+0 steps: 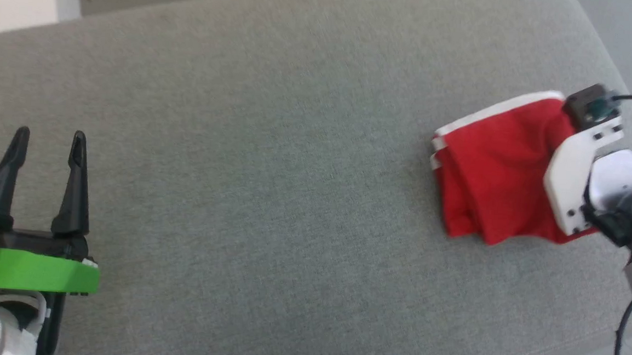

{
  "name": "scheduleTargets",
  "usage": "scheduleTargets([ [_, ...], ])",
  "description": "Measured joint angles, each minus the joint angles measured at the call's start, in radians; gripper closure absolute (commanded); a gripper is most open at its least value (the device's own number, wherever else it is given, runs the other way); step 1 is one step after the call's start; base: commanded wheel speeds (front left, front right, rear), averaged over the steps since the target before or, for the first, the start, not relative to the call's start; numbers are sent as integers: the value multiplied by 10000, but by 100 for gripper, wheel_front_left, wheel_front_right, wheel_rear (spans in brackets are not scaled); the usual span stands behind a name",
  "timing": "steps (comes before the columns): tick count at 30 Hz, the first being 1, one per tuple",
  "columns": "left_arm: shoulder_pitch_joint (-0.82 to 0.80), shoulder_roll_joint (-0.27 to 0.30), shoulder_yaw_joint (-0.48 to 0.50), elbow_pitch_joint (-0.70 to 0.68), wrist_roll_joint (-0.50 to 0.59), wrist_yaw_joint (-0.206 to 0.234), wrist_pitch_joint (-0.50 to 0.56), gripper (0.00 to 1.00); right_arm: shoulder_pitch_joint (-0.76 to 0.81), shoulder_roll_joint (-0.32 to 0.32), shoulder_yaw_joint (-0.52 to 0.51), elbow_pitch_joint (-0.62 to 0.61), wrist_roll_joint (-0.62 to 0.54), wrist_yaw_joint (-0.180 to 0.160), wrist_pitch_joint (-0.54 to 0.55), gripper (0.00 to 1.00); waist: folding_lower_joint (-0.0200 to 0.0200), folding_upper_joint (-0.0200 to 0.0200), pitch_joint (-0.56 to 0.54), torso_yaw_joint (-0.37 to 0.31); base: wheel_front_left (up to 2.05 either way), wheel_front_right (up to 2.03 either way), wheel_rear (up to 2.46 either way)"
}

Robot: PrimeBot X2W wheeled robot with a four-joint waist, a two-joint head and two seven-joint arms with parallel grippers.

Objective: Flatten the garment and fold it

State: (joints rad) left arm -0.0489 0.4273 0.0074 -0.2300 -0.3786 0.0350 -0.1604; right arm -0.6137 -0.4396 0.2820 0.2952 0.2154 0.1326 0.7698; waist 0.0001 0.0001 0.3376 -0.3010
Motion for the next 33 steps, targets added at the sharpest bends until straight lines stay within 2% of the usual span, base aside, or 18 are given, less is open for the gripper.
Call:
scheduleTargets([
  [7, -26, 418, 276, -489, 2, 2, 349, 0, -627, -194, -1227, 882, -1041, 0, -763, 100, 1, 0, 1201, -234, 0, 0, 0],
  [13, -20, 546, 412, -717, 0, 10, 449, 0, -973, -249, -2431, 1233, -1933, 0, -1285, 100, 1, 0, 1858, -213, 0, 0, 0],
  [14, -20, 552, 407, -731, -2, 10, 451, 0, -1000, -245, -2700, 1277, -2088, 0, -1321, 89, 1, 0, 1931, -181, 0, 0, 0],
  [15, -21, 558, 403, -736, -2, 10, 451, 0, -1022, -232, -2963, 1302, -2226, 0, -1365, 41, 1, 0, 1983, -134, 0, 0, 0],
  [16, -21, 562, 401, -736, -2, 12, 451, 0, -1027, -232, -3181, 1290, -2372, 0, -1407, 0, 1, 0, 2017, -81, 0, 0, 0],
  [24, -21, 497, 337, -546, -4, 92, 265, 0, -1034, -23, -4172, 671, -2955, 0, -2171, 0, 1, 0, 1813, 145, 0, 0, 0],
  [27, -12, 343, 232, -280, -13, 119, 86, 0, -1101, 40, -4148, 92, -2738, 0, -2759, 0, 1, 0, 1510, 187, 0, 0, 0],
  [33, -32, -169, -17, 441, -15, 286, -280, 0, -1332, 800, -4263, -1507, -1808, 0, -4220, 0, 0, 0, 657, 364, 0, 0, 0],
])
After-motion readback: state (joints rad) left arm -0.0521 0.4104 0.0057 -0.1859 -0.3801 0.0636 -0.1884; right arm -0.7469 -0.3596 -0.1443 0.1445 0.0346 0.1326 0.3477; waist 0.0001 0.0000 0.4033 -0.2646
